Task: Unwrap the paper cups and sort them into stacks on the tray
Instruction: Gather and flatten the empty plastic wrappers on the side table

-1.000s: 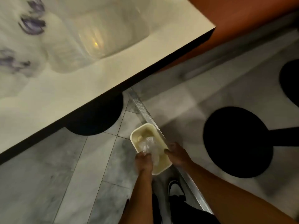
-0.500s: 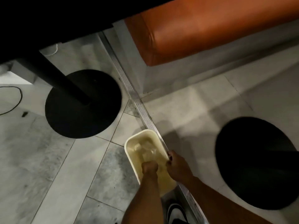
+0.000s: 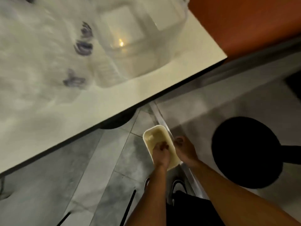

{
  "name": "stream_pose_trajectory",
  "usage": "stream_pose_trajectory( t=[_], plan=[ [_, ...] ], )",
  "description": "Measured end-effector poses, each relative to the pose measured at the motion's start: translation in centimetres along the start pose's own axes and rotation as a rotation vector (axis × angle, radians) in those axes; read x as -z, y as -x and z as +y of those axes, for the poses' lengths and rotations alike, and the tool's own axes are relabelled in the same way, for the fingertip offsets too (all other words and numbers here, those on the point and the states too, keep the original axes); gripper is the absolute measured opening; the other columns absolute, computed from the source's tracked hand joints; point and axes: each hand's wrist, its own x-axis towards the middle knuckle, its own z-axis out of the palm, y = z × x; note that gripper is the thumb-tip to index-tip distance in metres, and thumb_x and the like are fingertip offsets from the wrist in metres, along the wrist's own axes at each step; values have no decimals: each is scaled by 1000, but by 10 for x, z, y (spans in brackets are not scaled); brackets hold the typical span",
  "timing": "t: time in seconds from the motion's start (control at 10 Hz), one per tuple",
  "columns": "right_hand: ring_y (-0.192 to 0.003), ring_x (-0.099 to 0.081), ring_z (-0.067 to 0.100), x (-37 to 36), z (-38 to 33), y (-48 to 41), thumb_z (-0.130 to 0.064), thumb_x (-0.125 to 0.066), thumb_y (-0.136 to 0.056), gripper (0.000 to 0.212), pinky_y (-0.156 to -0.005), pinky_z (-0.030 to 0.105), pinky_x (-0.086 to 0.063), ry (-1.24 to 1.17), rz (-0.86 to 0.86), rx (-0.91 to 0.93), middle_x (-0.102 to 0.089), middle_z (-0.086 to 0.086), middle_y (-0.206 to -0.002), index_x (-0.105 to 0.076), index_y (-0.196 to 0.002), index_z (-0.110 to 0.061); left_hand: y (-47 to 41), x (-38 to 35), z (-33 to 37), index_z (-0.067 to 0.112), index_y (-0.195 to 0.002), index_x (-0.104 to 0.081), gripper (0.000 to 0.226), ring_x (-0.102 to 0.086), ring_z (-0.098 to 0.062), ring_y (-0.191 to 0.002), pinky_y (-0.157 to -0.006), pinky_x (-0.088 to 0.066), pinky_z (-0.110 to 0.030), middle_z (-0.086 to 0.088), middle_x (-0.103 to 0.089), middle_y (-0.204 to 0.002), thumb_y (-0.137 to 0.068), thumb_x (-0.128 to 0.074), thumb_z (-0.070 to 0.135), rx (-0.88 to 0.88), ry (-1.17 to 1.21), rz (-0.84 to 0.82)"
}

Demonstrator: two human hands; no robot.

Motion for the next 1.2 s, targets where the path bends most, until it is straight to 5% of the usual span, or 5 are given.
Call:
stream_pose_trajectory(
  t=[0.1, 0.3, 0.7, 1.0, 1.2],
  plan=[
    [-108, -66, 27, 29, -32, 50, -13, -56, -96, 23, -85, 29, -46, -78, -13, 37, -70, 5, -116, -69, -115, -15, 75, 31, 37, 13, -124, -67, 29, -64, -6, -96, -73, -45, 0, 0, -72, -115, -100, -55, 3, -189, -73, 76],
    [-105, -68, 24, 87, -93, 159, -9, -59, -99, 21, -97, 42, -55, -261, -53, 168, -73, 4, -113, -69, -104, -26, 201, 87, 107, 16, -124, -68, 32, -64, -11, -103, -94, -52, -28, 3, -71, -116, -99, -53, 1, -324, -66, 98],
    [-100, -69, 15, 187, -236, 301, -20, -64, -100, 10, -93, 29, -52, -349, -145, 439, -74, -1, -105, -68, -102, -29, 355, 199, 197, 19, -111, -69, 21, -69, -5, -96, -93, -55, -23, 2, -75, -102, -103, -54, 6, -455, 204, 233],
    [-107, -68, 25, 147, -333, 299, -31, -65, -98, 36, -103, 46, -52, -200, -237, 337, -69, 3, -115, -61, -130, -17, 327, 288, 232, 28, -107, -70, 20, -70, -17, -101, -94, -58, -43, 3, -74, -106, -101, -58, 13, -436, 276, 330],
    [-124, -60, 30, 95, -373, 268, -30, -67, -98, 56, -104, 36, -45, -91, -223, 247, -58, 14, -141, -47, -147, -14, 257, 329, 277, 34, -115, -59, 22, -70, -24, -104, -97, -56, -50, 4, -68, -117, -95, -68, 34, -352, 136, 201]
  ],
)
